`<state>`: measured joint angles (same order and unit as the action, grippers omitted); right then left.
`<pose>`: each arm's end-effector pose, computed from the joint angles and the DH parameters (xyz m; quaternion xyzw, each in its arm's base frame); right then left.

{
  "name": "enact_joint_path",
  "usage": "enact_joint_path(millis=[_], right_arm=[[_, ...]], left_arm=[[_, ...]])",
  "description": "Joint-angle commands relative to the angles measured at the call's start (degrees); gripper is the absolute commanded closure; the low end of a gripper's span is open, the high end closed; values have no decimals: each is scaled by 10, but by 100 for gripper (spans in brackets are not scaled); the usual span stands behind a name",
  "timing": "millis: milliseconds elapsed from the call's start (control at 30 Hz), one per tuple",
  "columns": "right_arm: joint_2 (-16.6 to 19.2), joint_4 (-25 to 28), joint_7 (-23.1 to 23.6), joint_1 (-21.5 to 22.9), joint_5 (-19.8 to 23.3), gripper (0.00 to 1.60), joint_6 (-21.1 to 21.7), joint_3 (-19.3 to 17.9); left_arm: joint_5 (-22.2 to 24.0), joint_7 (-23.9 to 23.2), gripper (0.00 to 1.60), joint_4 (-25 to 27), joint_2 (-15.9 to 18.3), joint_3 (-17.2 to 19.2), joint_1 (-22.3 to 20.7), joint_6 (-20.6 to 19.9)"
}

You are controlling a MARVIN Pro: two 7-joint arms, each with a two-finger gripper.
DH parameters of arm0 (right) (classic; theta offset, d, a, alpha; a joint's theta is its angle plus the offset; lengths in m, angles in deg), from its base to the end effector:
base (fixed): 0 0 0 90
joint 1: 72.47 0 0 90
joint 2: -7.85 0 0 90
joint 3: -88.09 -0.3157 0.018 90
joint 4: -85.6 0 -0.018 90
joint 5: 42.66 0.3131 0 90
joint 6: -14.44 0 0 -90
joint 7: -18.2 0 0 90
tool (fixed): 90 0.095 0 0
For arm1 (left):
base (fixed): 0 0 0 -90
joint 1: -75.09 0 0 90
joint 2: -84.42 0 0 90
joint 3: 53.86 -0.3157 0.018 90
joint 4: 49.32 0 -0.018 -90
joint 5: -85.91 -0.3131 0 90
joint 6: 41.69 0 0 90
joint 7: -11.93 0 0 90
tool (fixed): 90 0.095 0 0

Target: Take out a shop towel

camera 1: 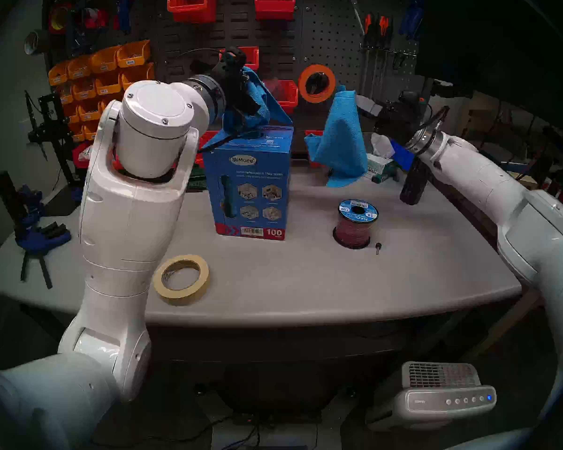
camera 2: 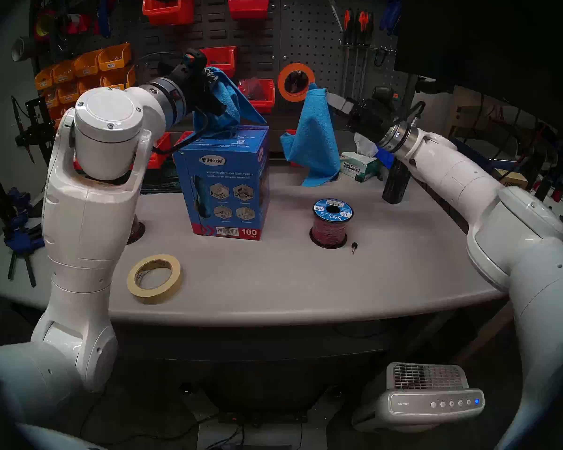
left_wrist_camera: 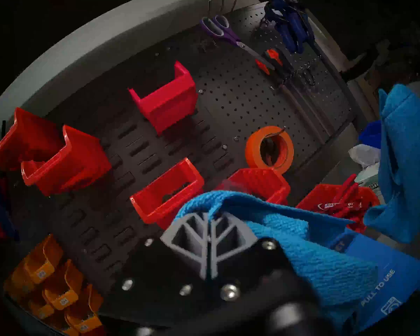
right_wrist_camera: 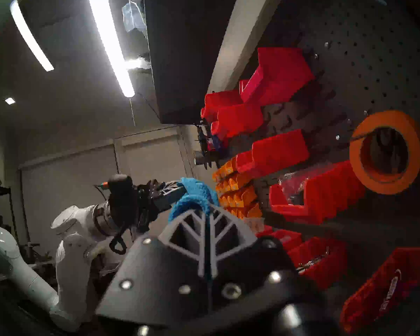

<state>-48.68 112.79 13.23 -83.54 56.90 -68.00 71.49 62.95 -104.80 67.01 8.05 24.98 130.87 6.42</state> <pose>0.5976 -0.1307 -0.0351 -0.4781 -0.2913 -0.5889 0.5829 0.4529 -0.0371 0.0151 -0.5923 0.2884 -0.7395 0.1388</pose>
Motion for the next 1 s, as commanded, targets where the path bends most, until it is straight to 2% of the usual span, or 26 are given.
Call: enact_joint_path(millis=[0,300,333,400,433,567,667,733,967], right_arm=[[40,33,0,49,-5,160,-19,-18],[54,63,0,39,-34,160,-48,-9],[55,63,0,37,-40,151,-50,-6],[60,63,0,37,-59,22,-52,5],[61,63,0,35,-62,0,-52,7],[71,59,0,51,-97,0,-31,29],[72,51,0,83,-120,0,-14,41],[69,55,0,77,-125,0,-9,18],[48,59,0,105,-150,0,17,-6]], left_arm=[[4,9,160,32,0,16,20,6],[10,18,160,55,-12,19,46,14],[11,19,160,58,-13,20,48,15],[12,20,160,62,-13,20,50,16],[13,20,160,64,-13,21,51,16],[14,21,160,68,-11,22,53,17],[17,21,160,68,-11,23,54,17],[19,20,160,67,-11,23,55,16],[24,20,160,65,-13,21,61,15]])
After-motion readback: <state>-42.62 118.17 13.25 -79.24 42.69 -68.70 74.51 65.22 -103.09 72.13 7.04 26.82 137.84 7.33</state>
